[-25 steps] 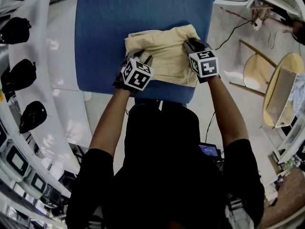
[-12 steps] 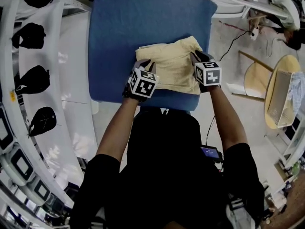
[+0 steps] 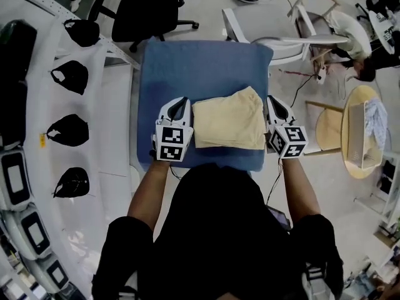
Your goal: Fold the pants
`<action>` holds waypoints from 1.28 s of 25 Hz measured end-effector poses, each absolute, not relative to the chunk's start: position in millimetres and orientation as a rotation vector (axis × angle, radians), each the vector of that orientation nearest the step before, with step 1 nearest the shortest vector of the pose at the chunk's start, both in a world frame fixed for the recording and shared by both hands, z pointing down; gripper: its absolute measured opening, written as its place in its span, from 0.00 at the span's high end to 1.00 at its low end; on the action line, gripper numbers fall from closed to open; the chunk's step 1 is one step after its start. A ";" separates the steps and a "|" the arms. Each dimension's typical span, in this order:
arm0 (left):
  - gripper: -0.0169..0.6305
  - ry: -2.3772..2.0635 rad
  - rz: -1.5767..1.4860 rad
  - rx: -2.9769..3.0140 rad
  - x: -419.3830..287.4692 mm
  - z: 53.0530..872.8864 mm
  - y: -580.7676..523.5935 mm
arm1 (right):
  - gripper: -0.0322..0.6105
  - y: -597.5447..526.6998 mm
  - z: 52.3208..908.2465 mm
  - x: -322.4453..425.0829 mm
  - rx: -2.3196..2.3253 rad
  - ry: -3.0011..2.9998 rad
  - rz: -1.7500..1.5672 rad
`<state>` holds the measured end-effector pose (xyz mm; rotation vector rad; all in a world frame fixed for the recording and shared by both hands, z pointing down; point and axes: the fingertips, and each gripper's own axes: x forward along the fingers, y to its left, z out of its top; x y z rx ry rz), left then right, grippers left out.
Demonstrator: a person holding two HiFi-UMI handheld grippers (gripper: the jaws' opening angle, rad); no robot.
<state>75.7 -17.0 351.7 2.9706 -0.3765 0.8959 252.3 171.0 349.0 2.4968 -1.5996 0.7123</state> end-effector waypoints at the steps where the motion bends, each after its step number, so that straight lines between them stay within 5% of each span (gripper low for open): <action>1: 0.94 -0.379 0.847 2.993 75.0 338.7 -16.1 | 0.95 174.2 334.7 249.7 2.528 -1.615 0.679; 12: 0.94 -0.502 0.500 3.038 40.3 271.9 26.9 | 0.95 259.6 269.7 237.0 2.790 -1.648 0.600; 32: 0.94 -0.606 0.444 2.987 32.9 274.8 41.5 | 0.95 254.2 256.4 246.9 2.739 -1.743 0.525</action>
